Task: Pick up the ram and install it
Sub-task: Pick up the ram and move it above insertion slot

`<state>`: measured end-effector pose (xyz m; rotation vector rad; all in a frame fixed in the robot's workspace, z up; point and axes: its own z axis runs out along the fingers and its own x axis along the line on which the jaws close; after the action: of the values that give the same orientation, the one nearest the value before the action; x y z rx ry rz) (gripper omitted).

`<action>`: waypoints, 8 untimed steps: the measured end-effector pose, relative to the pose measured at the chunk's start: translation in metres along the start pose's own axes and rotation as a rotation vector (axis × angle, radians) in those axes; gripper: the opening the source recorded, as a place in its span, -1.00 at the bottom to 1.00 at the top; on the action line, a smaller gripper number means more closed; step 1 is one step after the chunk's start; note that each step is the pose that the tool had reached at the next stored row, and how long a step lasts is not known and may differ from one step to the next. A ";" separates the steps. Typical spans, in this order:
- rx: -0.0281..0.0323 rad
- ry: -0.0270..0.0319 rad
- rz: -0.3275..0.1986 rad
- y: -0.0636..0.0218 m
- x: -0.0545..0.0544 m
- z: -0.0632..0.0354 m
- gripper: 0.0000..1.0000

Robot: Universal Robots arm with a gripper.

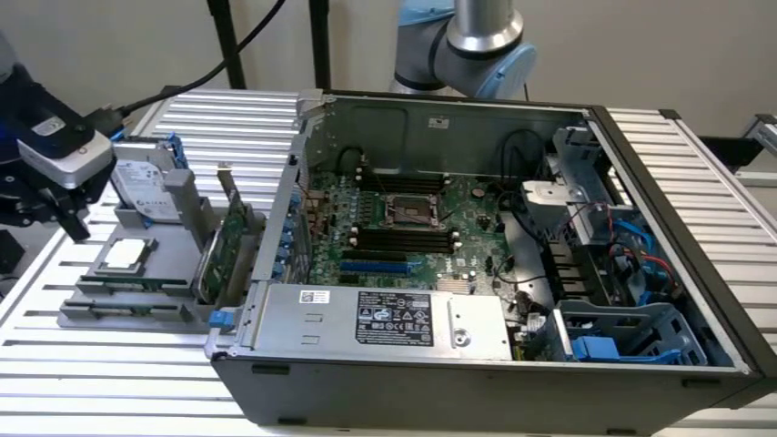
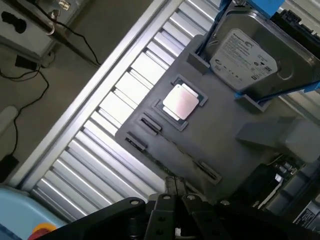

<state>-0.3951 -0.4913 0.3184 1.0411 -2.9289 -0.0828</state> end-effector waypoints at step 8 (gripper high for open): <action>0.0041 0.0062 -0.146 -0.0003 0.000 0.0048 -1.00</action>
<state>-0.3951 -0.4913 0.3136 1.2518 -2.8449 -0.0768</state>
